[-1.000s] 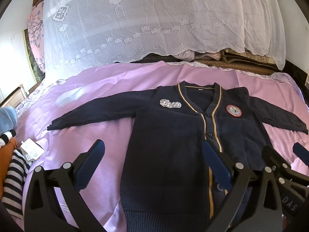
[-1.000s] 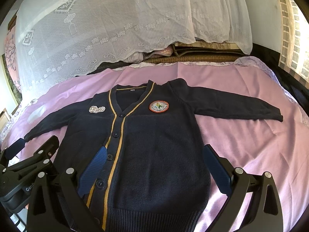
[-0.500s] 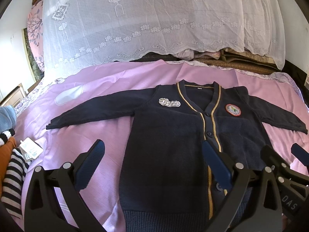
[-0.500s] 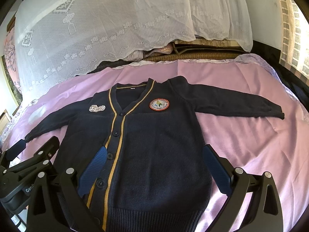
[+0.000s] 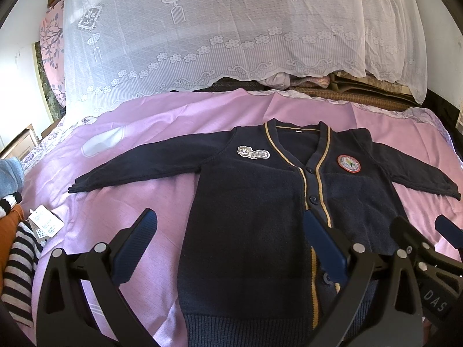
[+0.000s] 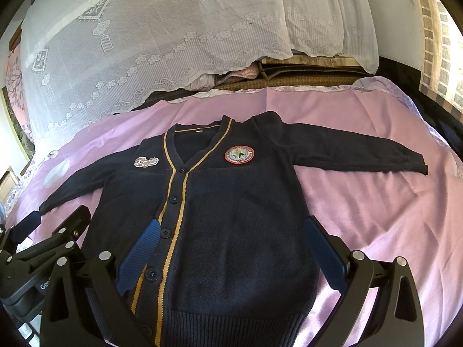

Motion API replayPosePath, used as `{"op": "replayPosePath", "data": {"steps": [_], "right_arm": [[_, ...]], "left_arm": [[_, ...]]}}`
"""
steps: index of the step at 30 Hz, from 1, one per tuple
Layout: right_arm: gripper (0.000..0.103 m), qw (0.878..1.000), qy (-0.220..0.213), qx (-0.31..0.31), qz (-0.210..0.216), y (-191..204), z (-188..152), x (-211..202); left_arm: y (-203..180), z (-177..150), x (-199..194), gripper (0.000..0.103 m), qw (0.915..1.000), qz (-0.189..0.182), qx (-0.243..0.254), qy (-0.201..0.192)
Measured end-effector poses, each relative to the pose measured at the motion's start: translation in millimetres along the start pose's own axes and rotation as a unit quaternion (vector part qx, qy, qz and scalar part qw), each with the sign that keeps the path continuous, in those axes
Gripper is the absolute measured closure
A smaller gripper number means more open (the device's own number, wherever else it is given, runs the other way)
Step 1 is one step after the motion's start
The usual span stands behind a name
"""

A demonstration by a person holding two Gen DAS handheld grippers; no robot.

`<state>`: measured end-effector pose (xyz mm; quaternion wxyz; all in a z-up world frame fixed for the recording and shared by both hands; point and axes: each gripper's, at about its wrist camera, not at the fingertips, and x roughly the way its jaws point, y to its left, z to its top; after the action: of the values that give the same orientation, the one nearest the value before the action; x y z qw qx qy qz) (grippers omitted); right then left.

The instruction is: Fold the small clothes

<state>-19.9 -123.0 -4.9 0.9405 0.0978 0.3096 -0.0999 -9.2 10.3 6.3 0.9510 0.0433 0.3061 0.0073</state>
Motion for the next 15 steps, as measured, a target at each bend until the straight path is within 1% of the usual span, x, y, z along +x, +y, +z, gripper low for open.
{"op": "replayPosePath", "data": {"steps": [15], "right_arm": [[0.003, 1.0, 0.005, 0.004, 0.004, 1.9, -3.0, 1.5]], "left_arm": [[-0.5, -0.4, 0.2, 0.004, 1.0, -0.001, -0.001, 0.001]]}}
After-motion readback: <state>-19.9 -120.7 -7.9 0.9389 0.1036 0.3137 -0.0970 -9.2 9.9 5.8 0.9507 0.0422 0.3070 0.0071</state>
